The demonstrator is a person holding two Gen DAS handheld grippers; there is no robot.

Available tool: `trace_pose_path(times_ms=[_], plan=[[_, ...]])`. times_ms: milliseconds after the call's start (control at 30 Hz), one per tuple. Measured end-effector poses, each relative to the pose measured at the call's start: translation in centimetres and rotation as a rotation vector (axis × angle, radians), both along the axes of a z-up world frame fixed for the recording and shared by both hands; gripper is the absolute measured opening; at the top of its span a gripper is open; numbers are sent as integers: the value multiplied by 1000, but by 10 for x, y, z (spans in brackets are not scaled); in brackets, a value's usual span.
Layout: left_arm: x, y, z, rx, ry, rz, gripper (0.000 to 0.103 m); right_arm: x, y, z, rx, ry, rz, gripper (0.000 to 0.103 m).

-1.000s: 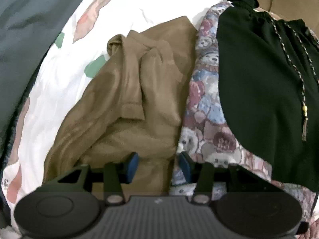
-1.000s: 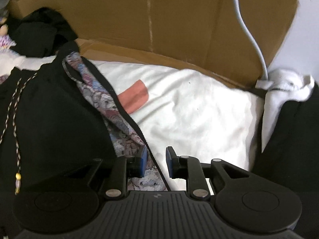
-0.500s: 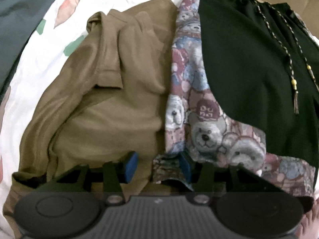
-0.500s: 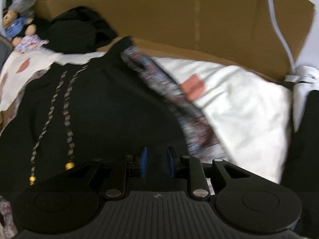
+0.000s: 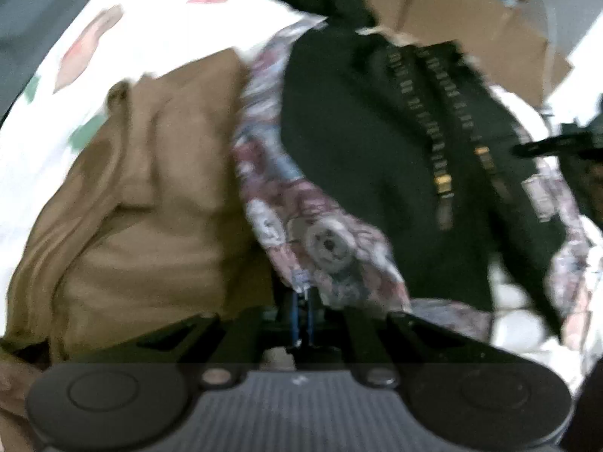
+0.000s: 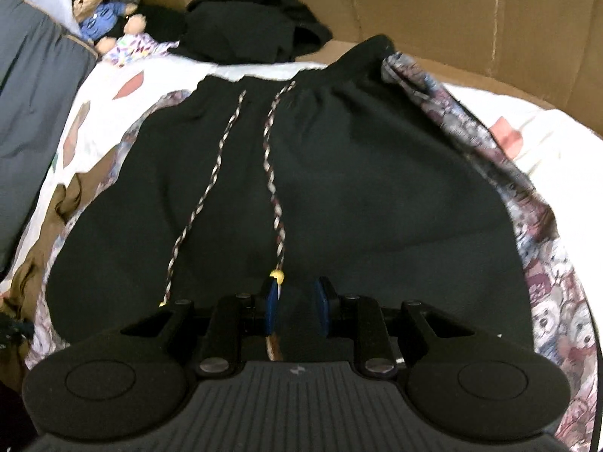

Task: Fold clothes

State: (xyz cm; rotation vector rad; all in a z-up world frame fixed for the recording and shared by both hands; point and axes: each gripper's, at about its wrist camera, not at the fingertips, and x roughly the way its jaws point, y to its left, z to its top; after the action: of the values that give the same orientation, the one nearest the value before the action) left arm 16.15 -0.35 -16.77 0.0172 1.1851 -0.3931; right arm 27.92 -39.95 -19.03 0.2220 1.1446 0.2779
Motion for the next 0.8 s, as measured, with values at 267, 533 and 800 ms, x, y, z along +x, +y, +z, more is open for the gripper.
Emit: trace_pose_path(times_ms=[267, 533, 800], plan=[[15, -36, -41, -103, 18, -81, 5, -18, -8, -6, -6, 28, -23, 25], [13, -49, -44, -39, -26, -82, 23, -32, -18, -10, -6, 50, -38, 25], [25, -22, -44, -50, -7, 36, 33, -33, -17, -14, 21, 60, -41, 25]])
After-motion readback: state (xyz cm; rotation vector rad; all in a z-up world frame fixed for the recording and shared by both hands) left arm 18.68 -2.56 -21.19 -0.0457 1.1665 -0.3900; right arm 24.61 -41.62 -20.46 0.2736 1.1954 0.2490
